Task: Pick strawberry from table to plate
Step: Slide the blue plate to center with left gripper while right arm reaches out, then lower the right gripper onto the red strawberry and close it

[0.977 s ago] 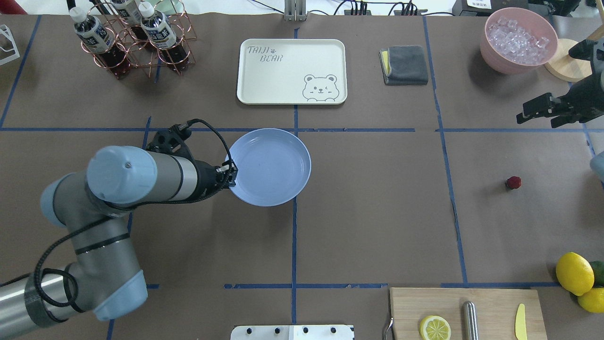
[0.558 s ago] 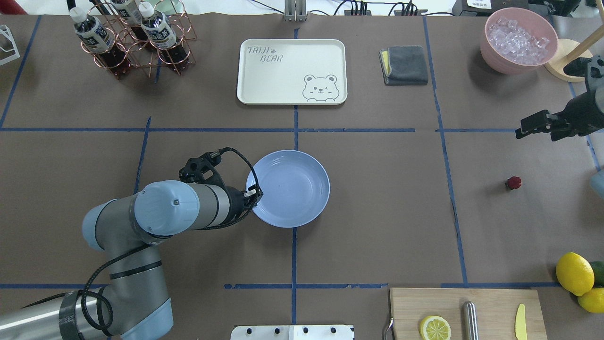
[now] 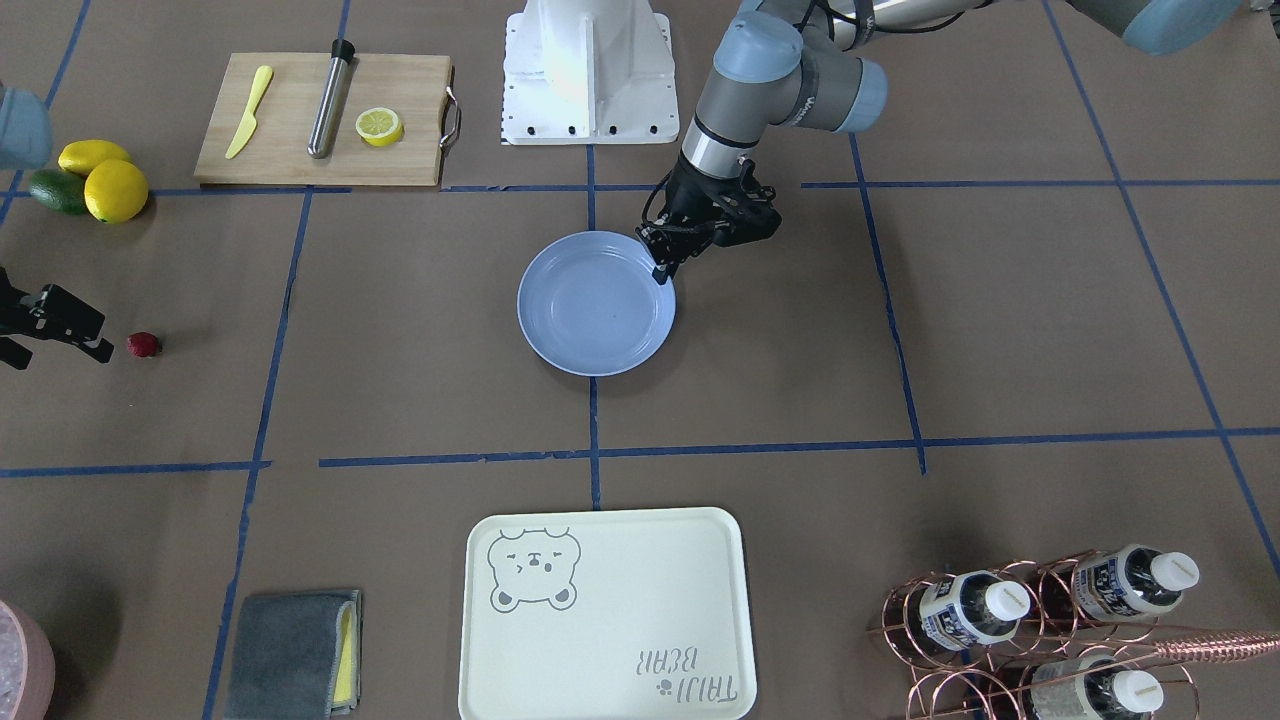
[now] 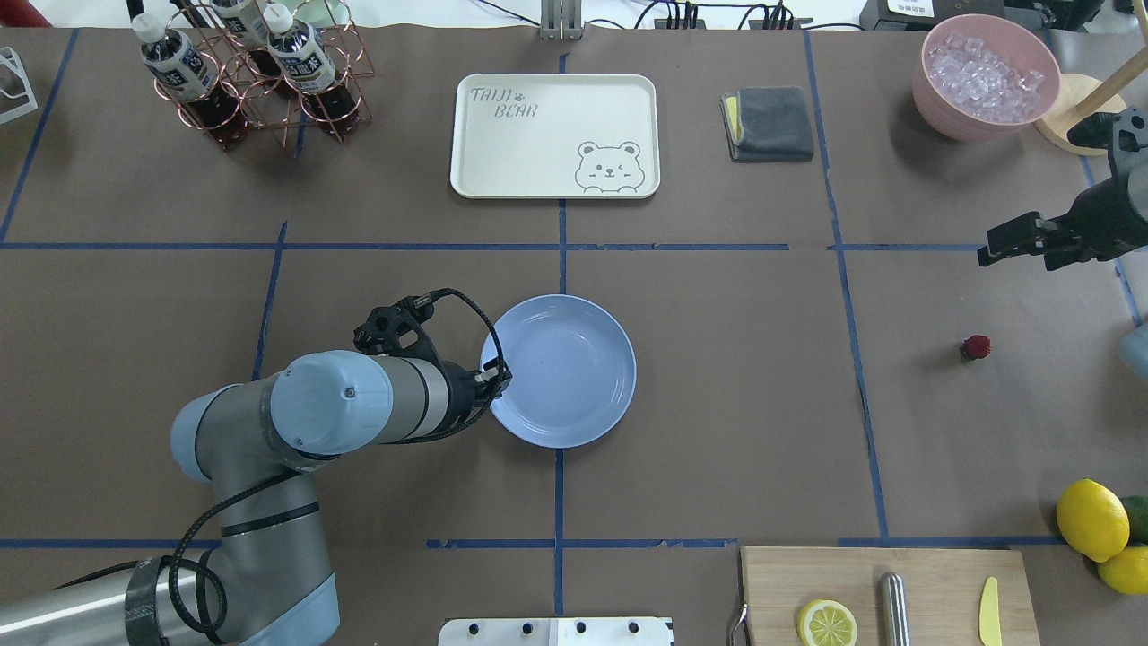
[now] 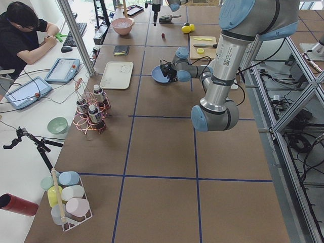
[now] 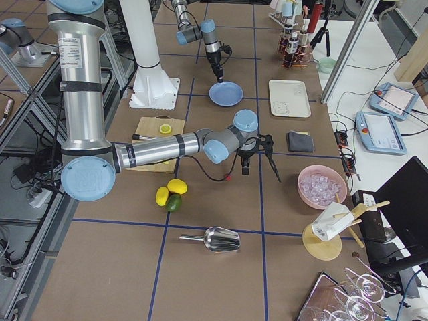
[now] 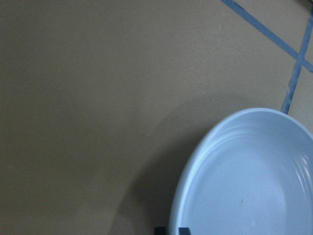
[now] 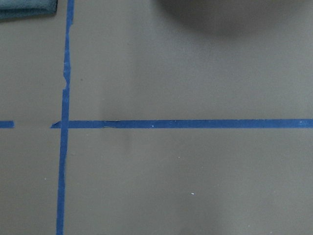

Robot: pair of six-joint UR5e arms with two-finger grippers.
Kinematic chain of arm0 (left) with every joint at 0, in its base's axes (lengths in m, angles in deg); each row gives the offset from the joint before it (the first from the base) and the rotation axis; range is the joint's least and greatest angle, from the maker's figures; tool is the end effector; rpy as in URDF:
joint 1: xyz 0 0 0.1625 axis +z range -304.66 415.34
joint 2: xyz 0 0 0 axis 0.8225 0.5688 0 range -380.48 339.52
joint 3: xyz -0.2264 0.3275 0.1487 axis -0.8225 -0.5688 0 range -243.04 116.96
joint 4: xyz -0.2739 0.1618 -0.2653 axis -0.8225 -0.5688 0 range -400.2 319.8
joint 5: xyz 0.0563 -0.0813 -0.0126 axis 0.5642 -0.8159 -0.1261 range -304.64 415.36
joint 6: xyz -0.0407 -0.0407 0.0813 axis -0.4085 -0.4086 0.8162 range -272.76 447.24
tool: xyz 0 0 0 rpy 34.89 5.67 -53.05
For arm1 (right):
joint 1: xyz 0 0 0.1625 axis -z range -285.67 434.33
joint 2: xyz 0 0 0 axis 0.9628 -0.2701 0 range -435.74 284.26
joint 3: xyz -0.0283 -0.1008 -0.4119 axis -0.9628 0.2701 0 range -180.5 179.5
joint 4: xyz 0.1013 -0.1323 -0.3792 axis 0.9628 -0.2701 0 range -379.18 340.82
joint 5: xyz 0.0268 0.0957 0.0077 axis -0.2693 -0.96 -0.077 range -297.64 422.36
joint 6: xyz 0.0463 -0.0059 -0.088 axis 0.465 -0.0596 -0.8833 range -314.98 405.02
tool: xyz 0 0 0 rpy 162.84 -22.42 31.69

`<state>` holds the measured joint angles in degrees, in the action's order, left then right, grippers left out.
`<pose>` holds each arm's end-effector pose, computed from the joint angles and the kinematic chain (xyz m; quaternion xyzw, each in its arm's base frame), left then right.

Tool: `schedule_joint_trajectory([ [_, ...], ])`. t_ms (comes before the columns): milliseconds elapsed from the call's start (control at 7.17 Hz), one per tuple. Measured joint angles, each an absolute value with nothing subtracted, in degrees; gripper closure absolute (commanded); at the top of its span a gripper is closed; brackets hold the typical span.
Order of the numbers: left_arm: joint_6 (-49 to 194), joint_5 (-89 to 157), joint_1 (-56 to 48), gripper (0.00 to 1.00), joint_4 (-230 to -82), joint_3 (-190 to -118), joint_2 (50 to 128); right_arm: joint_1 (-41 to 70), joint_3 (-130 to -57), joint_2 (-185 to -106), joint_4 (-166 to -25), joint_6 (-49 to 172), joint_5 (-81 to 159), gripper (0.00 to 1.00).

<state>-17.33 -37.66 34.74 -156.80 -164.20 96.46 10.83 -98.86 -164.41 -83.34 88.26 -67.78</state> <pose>0.5482 -0.3426 0.2518 0.0058 0.5354 -0.2416 0.8093 -0.1711 -0.4978 0.5255 0.0482 -0.4320 0.0266 0.9002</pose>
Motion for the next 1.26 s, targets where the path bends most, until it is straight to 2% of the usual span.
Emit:
schedule_joint_trajectory([
  [419, -13.5, -40.7, 31.7, 0.0, -154.7, -168.5, 96.0, 14.5, -98.6, -164.7, -83.2, 88.3, -64.3, 0.0],
  [977, -11.1, -42.2, 29.2, 0.0, -153.0, -169.6, 95.8, 20.1, -97.8, -166.4, -83.1, 88.2, -62.7, 0.0],
  [1256, -10.7, -42.2, 29.1, 0.0, -153.0, -169.6, 95.7, 21.1, -96.2, -166.5, -83.1, 87.9, -62.7, 0.06],
])
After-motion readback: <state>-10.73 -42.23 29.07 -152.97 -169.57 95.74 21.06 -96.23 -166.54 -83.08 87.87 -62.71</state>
